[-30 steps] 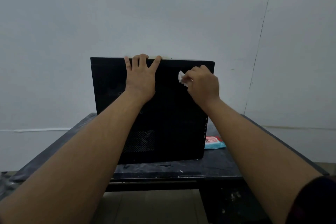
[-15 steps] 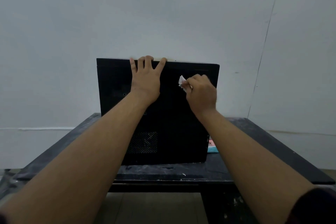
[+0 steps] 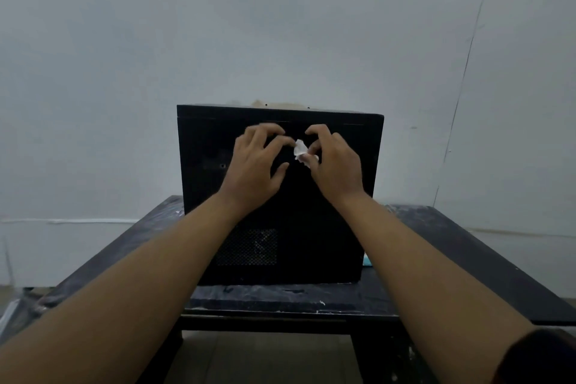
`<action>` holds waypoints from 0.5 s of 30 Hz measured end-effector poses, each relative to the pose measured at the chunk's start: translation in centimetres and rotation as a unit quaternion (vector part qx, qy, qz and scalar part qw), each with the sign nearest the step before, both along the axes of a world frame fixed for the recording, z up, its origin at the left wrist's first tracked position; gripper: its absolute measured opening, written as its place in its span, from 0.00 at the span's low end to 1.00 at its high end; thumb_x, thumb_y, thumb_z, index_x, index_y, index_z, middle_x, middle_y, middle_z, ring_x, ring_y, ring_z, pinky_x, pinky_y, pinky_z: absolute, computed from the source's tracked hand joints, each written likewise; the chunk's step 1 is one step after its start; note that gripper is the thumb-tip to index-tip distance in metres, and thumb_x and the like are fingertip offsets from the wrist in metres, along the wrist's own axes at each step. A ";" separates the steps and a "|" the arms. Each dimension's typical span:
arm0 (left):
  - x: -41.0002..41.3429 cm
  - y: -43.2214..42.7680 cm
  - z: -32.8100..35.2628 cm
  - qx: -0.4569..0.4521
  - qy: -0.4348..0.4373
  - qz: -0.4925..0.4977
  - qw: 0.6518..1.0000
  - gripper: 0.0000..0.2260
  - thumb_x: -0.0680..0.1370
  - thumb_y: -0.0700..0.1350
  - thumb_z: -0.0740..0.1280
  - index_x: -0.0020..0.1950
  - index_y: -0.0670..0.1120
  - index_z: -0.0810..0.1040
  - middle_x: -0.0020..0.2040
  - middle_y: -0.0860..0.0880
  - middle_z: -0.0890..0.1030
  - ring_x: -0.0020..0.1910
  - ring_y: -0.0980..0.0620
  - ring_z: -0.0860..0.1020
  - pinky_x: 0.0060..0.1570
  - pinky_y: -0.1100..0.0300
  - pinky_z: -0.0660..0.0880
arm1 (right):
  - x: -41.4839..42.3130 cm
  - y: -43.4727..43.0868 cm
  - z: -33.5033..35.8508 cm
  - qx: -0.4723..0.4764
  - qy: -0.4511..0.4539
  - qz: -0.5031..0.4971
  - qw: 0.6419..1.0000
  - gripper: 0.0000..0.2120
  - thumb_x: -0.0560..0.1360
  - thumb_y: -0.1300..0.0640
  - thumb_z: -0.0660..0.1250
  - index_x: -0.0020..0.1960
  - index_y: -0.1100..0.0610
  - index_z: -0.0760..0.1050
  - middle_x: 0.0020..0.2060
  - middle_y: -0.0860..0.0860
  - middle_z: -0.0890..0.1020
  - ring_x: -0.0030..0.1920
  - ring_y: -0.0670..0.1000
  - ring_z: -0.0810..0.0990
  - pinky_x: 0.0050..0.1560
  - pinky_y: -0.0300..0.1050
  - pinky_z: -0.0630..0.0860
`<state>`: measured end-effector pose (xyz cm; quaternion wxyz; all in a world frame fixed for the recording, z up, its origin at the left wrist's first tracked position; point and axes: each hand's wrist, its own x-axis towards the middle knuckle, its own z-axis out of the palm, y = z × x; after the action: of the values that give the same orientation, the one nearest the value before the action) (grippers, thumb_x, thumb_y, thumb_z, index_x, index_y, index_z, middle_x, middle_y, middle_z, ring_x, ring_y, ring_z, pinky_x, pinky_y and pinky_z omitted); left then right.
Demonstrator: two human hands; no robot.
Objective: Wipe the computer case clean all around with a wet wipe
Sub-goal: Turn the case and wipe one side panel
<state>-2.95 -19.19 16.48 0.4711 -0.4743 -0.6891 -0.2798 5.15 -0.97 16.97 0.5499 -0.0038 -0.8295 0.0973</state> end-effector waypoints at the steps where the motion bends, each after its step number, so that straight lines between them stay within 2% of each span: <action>1: -0.1 0.1 -0.3 -0.011 -0.004 -0.018 1.000 0.19 0.76 0.44 0.77 0.67 0.50 0.81 0.66 0.50 0.75 0.67 0.49 0.73 0.64 0.44 0.74 | -0.1 -0.3 -0.5 -0.001 -0.013 0.018 1.000 0.22 0.77 0.52 0.77 0.67 0.50 0.73 0.43 0.43 0.82 0.46 0.43 0.77 0.37 0.38 0.71; 3: -0.5 0.6 -0.8 -0.040 -0.025 -0.046 0.998 0.16 0.77 0.43 0.78 0.64 0.49 0.84 0.61 0.52 0.79 0.60 0.51 0.76 0.58 0.46 0.77 | -0.2 -0.5 -1.5 0.006 -0.022 0.041 0.999 0.23 0.79 0.51 0.75 0.69 0.50 0.71 0.45 0.42 0.83 0.47 0.41 0.78 0.38 0.35 0.72; 5: -0.9 1.1 -1.2 -0.051 -0.036 -0.060 0.996 0.13 0.77 0.43 0.78 0.61 0.49 0.86 0.59 0.53 0.81 0.57 0.52 0.77 0.55 0.46 0.79 | -0.1 -0.4 -1.9 0.005 -0.018 0.053 0.998 0.23 0.79 0.54 0.76 0.70 0.50 0.70 0.46 0.42 0.84 0.49 0.40 0.78 0.40 0.36 0.75; 8: -0.9 2.0 -1.3 -0.019 -0.059 -0.066 0.996 0.10 0.78 0.43 0.77 0.60 0.48 0.87 0.57 0.52 0.83 0.54 0.53 0.80 0.54 0.49 0.81 | 0.7 0.2 -1.3 0.007 -0.033 0.072 0.997 0.25 0.77 0.58 0.74 0.70 0.49 0.70 0.46 0.40 0.84 0.49 0.39 0.78 0.44 0.42 0.80; 10: -0.9 2.7 -1.4 0.021 -0.081 -0.065 0.994 0.10 0.79 0.44 0.76 0.60 0.45 0.87 0.55 0.51 0.84 0.52 0.53 0.82 0.52 0.50 0.82 | 1.2 0.6 0.0 0.015 -0.007 0.055 0.998 0.25 0.75 0.61 0.70 0.70 0.50 0.70 0.48 0.40 0.83 0.51 0.42 0.77 0.47 0.48 0.80; 13: -0.9 3.7 -1.6 0.063 -0.082 -0.050 0.993 0.04 0.79 0.42 0.76 0.53 0.44 0.89 0.49 0.50 0.83 0.46 0.51 0.81 0.46 0.50 0.81 | 1.5 1.0 3.1 0.052 0.069 -0.045 0.995 0.33 0.68 0.61 0.67 0.73 0.52 0.70 0.62 0.46 0.80 0.63 0.52 0.75 0.66 0.54 0.73; 15: -1.0 4.0 -1.9 0.072 -0.067 -0.039 0.994 0.03 0.79 0.40 0.76 0.50 0.44 0.89 0.47 0.50 0.83 0.44 0.50 0.79 0.43 0.51 0.80 | 1.4 0.9 4.8 0.057 0.003 -0.079 0.995 0.38 0.68 0.59 0.65 0.78 0.52 0.66 0.72 0.49 0.74 0.73 0.54 0.69 0.79 0.61 0.60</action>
<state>-4.00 -15.21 14.60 0.4455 -0.4456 -0.6784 -0.3780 6.59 -0.02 21.76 0.5574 -0.0376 -0.8294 0.0061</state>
